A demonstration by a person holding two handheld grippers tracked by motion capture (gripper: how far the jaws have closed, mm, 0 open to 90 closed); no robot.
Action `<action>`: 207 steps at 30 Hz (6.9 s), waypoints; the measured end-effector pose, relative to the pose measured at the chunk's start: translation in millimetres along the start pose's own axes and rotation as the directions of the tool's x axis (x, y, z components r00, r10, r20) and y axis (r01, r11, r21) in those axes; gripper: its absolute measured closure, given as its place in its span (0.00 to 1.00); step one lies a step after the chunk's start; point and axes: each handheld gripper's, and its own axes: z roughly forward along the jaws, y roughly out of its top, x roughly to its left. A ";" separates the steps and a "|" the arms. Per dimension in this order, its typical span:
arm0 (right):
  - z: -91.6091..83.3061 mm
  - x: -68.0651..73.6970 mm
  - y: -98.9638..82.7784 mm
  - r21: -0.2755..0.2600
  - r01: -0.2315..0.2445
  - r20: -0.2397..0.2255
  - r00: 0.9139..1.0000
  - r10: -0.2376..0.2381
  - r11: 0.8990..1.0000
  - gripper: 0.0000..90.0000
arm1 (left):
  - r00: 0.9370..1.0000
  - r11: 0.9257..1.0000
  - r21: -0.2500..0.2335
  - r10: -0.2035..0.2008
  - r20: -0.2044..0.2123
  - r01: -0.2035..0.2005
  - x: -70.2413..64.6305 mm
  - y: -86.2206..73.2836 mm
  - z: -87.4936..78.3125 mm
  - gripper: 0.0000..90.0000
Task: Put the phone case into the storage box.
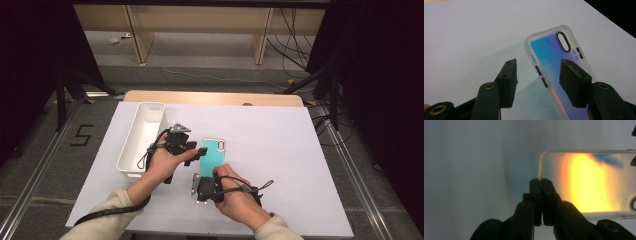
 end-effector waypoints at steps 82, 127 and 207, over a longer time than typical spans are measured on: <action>8.8 0.2 3.0 -0.004 0.018 0.020 1.000 -0.018 1.000 0.98 | 0.980 0.971 -0.157 -0.164 0.111 0.180 -3.3 -8.7 -22.7 0.98; -33.0 -22.2 -72.1 -0.530 -0.512 -0.071 0.821 0.566 0.676 0.30 | 0.997 0.945 -0.320 -0.071 0.004 0.069 7.0 -19.7 -56.0 0.98; -44.5 -23.2 -165.9 -0.665 -0.594 -0.106 0.675 0.730 0.453 0.25 | 0.981 0.892 -0.448 -0.130 -0.142 0.053 56.1 0.2 -125.0 0.98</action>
